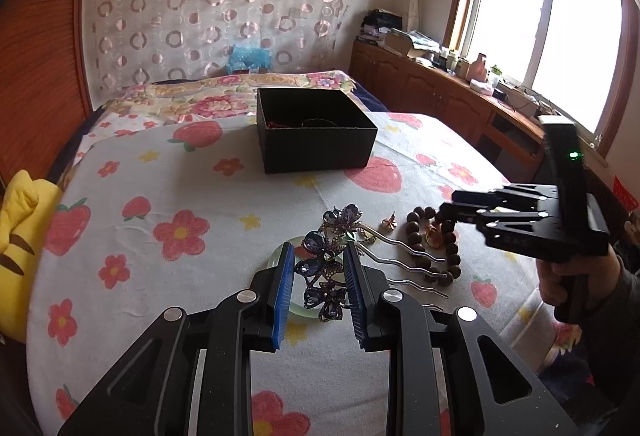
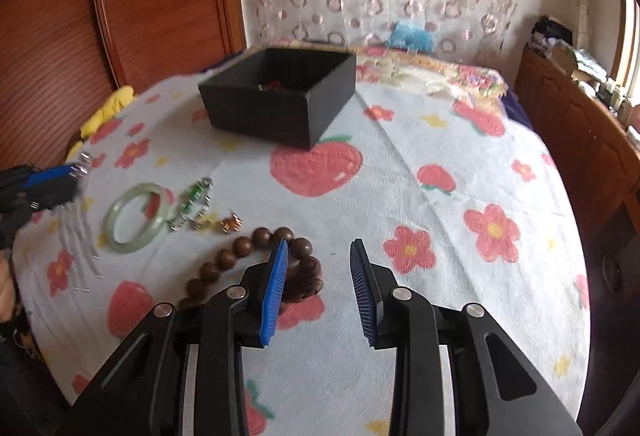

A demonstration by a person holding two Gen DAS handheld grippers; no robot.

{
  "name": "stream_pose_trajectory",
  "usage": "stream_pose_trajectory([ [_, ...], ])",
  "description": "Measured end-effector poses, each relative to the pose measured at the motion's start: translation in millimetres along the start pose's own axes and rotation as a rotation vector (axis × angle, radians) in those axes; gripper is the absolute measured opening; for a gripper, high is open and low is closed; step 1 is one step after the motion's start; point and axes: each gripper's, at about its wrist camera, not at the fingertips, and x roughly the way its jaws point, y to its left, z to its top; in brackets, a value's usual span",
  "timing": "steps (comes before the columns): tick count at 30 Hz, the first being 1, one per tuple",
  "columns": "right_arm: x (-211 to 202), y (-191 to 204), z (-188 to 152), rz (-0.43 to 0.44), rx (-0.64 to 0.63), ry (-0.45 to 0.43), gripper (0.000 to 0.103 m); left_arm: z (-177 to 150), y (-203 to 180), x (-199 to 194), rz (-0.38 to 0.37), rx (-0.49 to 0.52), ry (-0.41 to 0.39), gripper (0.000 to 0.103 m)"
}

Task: Organize jewelry
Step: 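Grasp the wooden bead bracelet with the right tool while the left tool holds the hairpin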

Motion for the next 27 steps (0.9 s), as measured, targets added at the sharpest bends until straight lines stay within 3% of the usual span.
stream_pose_trajectory([
  [11, 20.6, 9.6, 9.9, 0.027, -0.061, 0.07, 0.035, -0.7, 9.5, -0.2, 0.008, -0.03, -0.008, 0.023],
  [15, 20.3, 16.5, 12.0, 0.034, -0.1, 0.077, 0.018, 1.3, 11.4, -1.0, 0.01, -0.031, -0.015, 0.023],
  [17, 19.4, 19.7, 13.2, 0.03, -0.123, 0.079, 0.016, 2.8, 12.6, -0.7, 0.013, -0.031, -0.016, 0.023],
  [27, -34.4, 23.4, 44.5, 0.055, -0.139, -0.07, 0.015, 22.9, 17.7, -0.8, 0.028, -0.015, -0.046, 0.023],
])
